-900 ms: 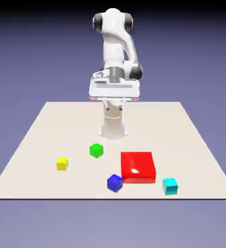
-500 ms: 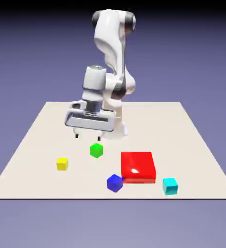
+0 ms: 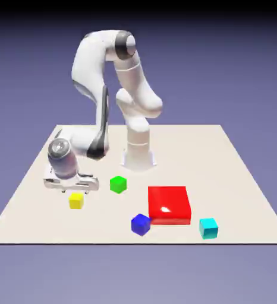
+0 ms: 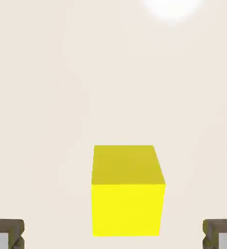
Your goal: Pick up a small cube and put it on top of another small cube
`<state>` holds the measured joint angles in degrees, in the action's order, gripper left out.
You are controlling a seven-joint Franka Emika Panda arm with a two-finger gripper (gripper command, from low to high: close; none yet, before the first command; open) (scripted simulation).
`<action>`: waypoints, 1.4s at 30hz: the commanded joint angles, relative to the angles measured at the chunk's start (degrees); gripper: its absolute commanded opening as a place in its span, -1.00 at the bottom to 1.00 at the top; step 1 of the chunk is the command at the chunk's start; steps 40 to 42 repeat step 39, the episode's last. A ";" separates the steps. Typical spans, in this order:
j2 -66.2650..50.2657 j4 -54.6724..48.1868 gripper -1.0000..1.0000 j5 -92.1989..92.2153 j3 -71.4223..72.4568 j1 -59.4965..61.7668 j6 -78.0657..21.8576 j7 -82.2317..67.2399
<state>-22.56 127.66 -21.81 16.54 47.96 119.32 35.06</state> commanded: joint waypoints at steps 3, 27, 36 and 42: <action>-5.66 2.25 0.00 -4.03 -2.58 -0.31 7.47 2.77; -24.16 -36.46 -1.00 1.51 27.18 -35.53 -22.51 38.65; -26.60 -32.68 1.00 -0.09 26.68 -36.20 -17.13 40.60; -24.84 -37.48 1.00 1.56 27.94 -36.53 -23.13 39.73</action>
